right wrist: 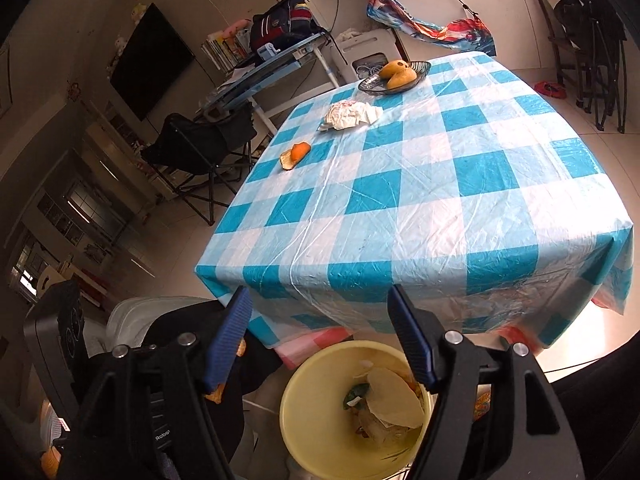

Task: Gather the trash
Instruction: 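Carry the plush toy with the right tool while the left tool carries the peel, dropping both into the basin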

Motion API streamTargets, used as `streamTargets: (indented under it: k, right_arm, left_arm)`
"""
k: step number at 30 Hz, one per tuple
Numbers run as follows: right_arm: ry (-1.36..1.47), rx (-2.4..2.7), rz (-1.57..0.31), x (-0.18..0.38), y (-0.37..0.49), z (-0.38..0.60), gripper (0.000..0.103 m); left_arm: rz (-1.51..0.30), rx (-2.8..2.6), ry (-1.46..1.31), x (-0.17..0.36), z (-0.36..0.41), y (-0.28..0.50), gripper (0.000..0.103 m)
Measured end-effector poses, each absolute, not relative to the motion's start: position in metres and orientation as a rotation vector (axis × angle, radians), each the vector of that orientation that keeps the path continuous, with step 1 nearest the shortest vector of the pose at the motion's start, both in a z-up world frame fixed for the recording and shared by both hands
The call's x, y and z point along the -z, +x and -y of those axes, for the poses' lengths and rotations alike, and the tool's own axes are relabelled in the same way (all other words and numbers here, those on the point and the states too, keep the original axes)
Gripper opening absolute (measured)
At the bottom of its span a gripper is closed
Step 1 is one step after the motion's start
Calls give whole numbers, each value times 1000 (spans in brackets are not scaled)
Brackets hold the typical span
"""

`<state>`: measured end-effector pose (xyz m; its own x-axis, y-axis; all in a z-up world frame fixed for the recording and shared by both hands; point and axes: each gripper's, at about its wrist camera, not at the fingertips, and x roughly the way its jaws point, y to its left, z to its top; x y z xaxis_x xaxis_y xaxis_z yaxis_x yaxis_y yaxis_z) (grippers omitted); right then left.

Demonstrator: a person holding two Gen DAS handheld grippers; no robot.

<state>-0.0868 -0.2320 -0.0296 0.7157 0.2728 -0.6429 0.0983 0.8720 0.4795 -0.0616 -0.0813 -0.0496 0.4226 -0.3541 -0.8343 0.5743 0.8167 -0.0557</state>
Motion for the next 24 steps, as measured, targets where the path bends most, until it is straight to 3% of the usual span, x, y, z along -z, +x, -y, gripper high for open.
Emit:
streamTargets:
  k: [1, 3, 7, 12, 24]
  right_arm:
    - [514, -98, -779, 30, -86, 232, 69]
    - [501, -89, -784, 30, -87, 229, 69]
    - [475, -82, -780, 29, -84, 226, 69]
    - [452, -67, -793, 32, -81, 223, 72]
    - [405, -57, -812, 35, -81, 214, 78]
  left_arm:
    - [-971, 579, 252, 49, 80, -62, 24]
    - [-944, 549, 232, 42, 73, -62, 44]
    - [-873, 501, 167, 25, 55, -57, 54]
    - [-797, 419, 83, 11, 33, -51, 74]
    - [-786, 322, -20, 11, 6, -34, 83]
